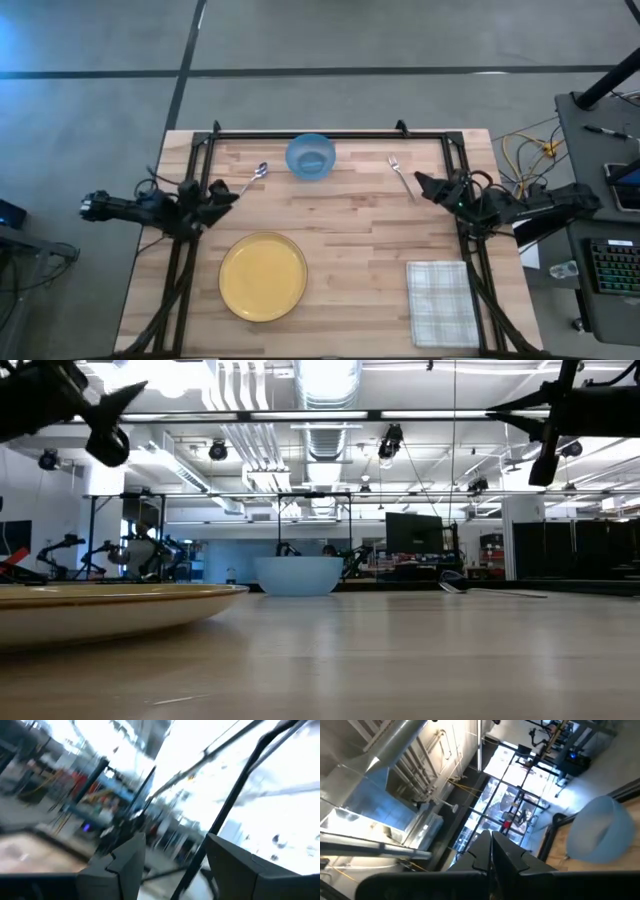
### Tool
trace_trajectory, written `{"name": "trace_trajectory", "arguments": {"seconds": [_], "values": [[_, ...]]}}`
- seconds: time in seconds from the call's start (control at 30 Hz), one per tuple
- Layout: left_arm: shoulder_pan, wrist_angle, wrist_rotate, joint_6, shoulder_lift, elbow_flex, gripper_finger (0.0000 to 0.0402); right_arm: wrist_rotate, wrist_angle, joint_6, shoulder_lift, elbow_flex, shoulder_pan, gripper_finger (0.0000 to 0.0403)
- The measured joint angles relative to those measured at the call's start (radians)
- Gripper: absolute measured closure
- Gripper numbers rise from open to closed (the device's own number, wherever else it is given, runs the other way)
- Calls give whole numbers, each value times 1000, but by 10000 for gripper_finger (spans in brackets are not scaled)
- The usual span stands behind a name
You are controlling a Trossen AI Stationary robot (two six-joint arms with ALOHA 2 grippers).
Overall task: Set table place
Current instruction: Move the yellow plate to the bottom center of the table
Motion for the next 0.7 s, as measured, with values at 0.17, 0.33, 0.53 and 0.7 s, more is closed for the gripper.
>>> {"name": "trace_trajectory", "arguments": {"seconds": [0.17,0.33,0.53,0.7], "values": [[0,99,-36,61,1,2,209,2,-1,56,2,0,0,394],[0,197,-93,128,0,2,209,8,-1,28,-2,0,0,394],[0,258,-84,128,-4,2,209,16,-2,-21,-2,0,0,394],[0,279,-84,134,-4,2,209,18,1,-58,-4,0,0,394]]}}
